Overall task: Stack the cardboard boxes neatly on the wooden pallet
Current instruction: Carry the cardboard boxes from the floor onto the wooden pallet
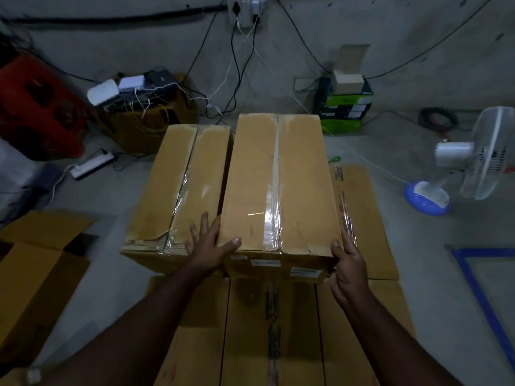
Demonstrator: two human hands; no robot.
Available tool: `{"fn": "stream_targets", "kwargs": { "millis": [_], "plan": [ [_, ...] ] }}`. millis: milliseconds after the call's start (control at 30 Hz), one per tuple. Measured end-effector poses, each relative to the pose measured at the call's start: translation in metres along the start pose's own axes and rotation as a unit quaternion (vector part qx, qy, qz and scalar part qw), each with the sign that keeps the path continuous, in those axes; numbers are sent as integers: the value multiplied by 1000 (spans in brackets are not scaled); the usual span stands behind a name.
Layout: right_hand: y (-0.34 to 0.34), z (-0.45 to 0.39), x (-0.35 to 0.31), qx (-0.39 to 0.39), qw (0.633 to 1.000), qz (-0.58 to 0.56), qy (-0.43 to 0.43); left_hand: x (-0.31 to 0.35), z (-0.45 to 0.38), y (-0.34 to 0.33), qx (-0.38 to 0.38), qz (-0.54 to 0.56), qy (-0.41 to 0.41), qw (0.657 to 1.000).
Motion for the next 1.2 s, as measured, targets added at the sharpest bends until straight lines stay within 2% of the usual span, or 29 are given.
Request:
{"fn": "stream_targets", "kwargs": {
  "millis": [300, 500, 600, 667, 767, 867, 1067, 1200],
  "plan": [
    [-12, -30, 17, -2, 1000, 24, 1, -33, -21, -19, -13, -77, 41, 996],
    [4, -30, 50, -39, 988, 150, 29, -36, -22, -34, -33, -229, 37, 972],
    [-7, -26, 36, -74, 965, 242, 66, -38, -18, -36, -43, -264, 37, 963],
    [-16, -25, 30, -103, 954, 271, 78, -37, -19, -33, -19, -271, 42, 961],
    [-23, -26, 32, -137, 916, 361, 111, -35, -19, -31, 22, -272, 32, 961],
    [-22, -30, 37, -144, 900, 393, 120, -34, -17, -34, 43, -271, 15, 961],
    [-26, -34, 43, -168, 868, 450, 130, -38, -18, -37, 36, -320, 15, 947],
    [-26, -37, 40, -160, 815, 542, 133, -42, -20, -43, 17, -314, 12, 949]
  ]
}}
Point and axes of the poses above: each hand's wrist, its own z-axis away from the middle knuckle, its own y-axis out of the back of the hand, x = y × z, the point moved 8 cm from there along -z, towards the middle knuckle, and after that the axes turned 1 degree about y, right-handed, at the moved point
